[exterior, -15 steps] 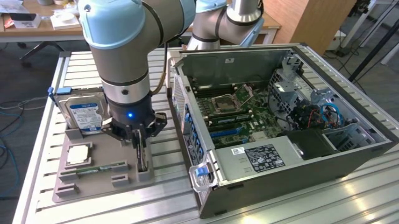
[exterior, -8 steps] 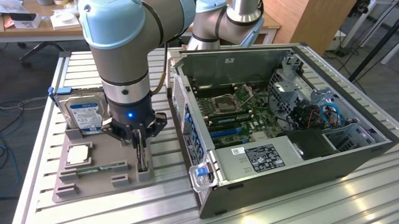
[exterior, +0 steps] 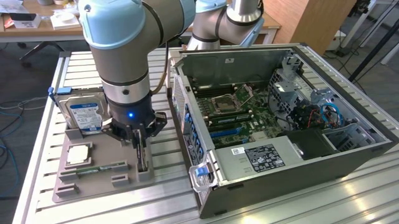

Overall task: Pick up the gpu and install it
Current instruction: 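Pick up the gpu and move the gpu toward the slot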

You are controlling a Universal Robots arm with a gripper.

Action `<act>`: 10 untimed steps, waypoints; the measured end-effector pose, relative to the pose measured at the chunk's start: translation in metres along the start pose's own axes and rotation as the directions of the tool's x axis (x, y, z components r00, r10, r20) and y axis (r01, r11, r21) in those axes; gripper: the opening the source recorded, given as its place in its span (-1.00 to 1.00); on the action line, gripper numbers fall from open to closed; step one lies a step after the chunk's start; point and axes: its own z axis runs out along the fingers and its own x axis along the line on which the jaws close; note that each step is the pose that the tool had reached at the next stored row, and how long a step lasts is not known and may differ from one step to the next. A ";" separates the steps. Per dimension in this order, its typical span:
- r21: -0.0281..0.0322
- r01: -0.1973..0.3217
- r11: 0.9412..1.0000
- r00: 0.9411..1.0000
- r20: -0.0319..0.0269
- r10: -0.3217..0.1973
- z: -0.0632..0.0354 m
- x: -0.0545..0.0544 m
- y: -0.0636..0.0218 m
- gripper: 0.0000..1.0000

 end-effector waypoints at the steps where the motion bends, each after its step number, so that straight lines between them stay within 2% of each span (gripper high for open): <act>1: 0.000 0.001 1.000 1.000 0.000 -0.001 0.0000 0.000 0.0000 -0.47; 10: 0.000 0.013 1.000 1.000 -0.001 -0.013 0.0000 0.000 0.0000 -0.47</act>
